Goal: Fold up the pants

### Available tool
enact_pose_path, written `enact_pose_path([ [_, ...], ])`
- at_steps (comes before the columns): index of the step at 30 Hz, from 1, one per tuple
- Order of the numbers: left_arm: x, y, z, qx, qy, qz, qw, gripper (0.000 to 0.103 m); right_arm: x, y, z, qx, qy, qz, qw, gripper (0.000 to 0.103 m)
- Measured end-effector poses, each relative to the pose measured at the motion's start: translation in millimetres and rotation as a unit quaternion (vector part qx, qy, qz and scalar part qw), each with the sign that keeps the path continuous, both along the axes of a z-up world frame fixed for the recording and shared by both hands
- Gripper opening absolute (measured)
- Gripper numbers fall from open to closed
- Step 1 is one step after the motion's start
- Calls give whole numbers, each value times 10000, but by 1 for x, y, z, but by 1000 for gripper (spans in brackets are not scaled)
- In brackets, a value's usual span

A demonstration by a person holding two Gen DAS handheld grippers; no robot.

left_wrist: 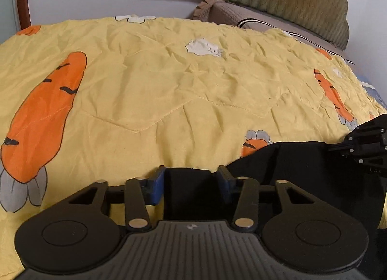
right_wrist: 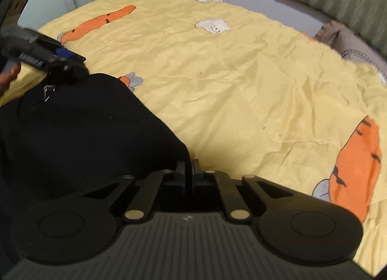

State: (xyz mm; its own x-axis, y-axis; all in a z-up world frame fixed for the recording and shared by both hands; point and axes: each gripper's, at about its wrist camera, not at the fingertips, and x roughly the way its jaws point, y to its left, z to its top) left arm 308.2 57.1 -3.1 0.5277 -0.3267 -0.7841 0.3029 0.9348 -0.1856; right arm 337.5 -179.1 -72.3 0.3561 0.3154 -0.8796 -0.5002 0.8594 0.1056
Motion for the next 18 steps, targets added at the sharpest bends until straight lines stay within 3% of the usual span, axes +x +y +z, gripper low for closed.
enact_pose_path([
  [2,-5,2,3,59,-82,59,9999,33,-7,6,2,-141,-124,12,9998,5],
  [8,-27,13,25,-328,-377,230,9985,30,-35,26,22,-667,-896,1,9937,4],
  [18,-118,30,68,-671,-1079,161,9918,29,-116,57,74,-1310,-2231,-43,9659,4],
])
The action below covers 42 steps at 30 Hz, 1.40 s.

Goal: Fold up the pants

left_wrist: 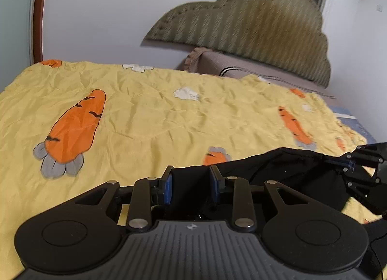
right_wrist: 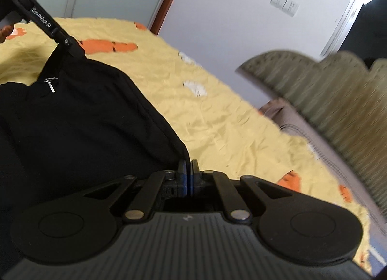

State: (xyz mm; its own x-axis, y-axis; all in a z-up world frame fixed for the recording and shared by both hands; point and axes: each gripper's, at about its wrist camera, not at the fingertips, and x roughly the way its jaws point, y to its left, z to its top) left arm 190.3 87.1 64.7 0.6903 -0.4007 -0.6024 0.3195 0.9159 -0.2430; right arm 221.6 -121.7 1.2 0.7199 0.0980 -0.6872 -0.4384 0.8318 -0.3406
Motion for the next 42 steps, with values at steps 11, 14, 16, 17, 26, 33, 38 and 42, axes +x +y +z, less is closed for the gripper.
enact_pose_path([
  [11,-109,16,0,-94,-255,-329,9991,29,-134,30,21,-308,-399,-4,9987,4],
  [14,-129,22,-11,-62,-156,-286,9995,29,-165,38,18,-216,-332,-33,9992,4],
  [16,-141,28,-19,-110,-74,-246,9996,29,-185,46,15,-231,-294,-5,9993,4],
  [17,-146,32,-23,-130,-38,-223,9997,29,-194,50,14,-250,-284,8,9993,4],
  [26,-183,56,-43,-218,171,54,9996,29,-244,78,5,-202,-120,137,9996,4],
  [33,-197,66,-42,-300,164,183,9992,29,-272,96,5,-78,-36,168,9998,4],
  [38,-192,68,-53,-168,472,391,9980,37,-282,102,1,93,92,153,9998,5],
  [42,-212,54,-31,494,-69,601,9969,39,-283,107,-13,43,165,93,9998,6],
])
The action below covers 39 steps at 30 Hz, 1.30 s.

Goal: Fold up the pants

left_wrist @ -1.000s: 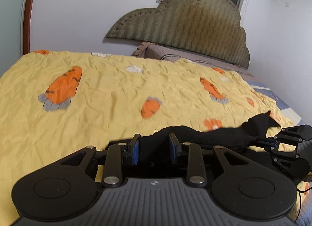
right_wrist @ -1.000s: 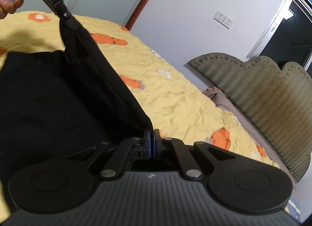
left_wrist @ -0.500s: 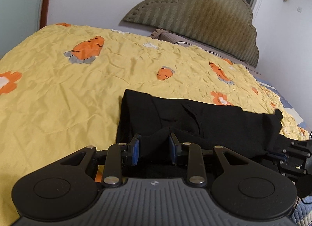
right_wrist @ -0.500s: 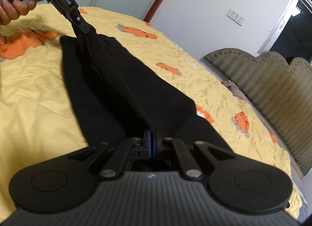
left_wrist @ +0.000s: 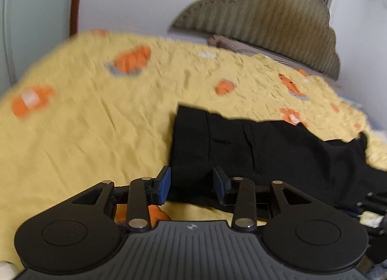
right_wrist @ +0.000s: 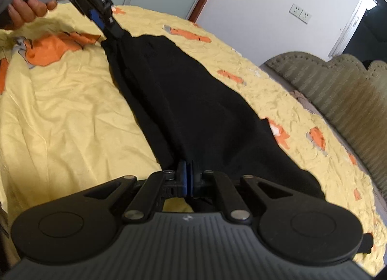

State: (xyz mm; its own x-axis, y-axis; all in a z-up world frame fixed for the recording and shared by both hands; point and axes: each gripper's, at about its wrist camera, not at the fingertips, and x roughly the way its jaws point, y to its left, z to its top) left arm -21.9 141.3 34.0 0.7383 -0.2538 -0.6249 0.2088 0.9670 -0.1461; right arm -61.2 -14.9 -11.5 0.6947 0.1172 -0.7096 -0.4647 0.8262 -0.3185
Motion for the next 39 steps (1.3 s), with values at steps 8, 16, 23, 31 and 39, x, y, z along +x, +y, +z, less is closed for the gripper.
enact_pose_path([
  [8,-14,-52,43,627,-959,-330,9929,80,-13,-14,10,553,-57,-185,9983,13],
  [16,1,-167,9,746,-534,-1239,9880,80,-2,-45,24,532,-483,-1211,9900,13],
  [23,-1,-218,-32,1298,-320,-1550,9788,80,3,-59,-5,325,2,-1550,9874,19],
  [31,-16,-226,-59,1425,-401,-1480,9778,81,-12,-153,25,1768,-529,-3049,9343,22],
  [39,-24,-223,-68,1346,-738,-1315,9794,87,-11,-326,40,2716,-1308,-5098,8057,37],
])
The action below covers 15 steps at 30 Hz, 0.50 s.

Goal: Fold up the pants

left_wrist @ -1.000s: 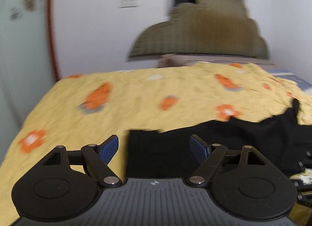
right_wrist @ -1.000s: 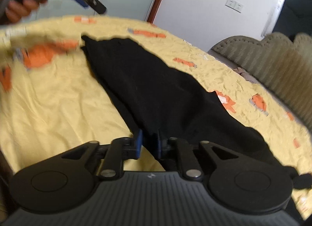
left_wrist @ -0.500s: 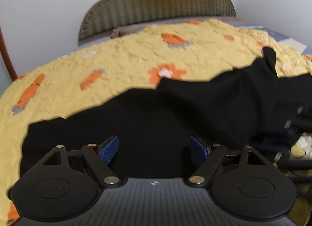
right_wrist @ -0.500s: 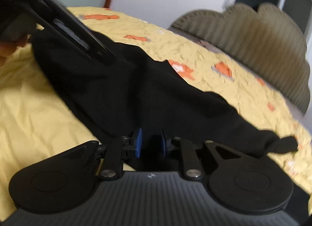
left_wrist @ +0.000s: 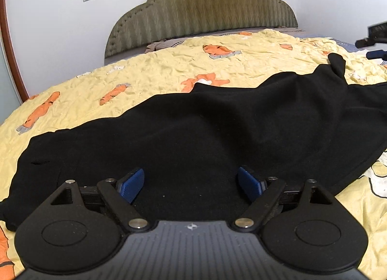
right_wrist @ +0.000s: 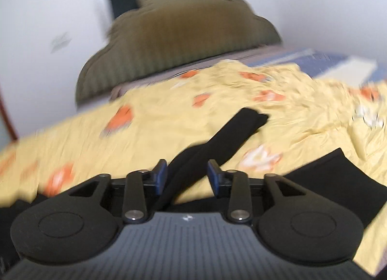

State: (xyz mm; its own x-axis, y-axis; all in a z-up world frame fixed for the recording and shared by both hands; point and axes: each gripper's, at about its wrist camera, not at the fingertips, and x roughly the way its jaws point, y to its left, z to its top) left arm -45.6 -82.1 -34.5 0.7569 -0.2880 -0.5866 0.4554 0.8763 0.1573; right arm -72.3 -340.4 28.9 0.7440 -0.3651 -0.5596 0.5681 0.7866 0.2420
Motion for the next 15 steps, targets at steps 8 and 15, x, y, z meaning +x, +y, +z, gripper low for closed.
enact_pose_path([
  [8,5,1,-1,-54,55,101,9999,97,20,-137,-45,1842,-551,-1145,9746,42],
  [15,5,2,-1,-66,65,101,9999,98,47,-171,-66,2163,-734,-1456,9626,39],
])
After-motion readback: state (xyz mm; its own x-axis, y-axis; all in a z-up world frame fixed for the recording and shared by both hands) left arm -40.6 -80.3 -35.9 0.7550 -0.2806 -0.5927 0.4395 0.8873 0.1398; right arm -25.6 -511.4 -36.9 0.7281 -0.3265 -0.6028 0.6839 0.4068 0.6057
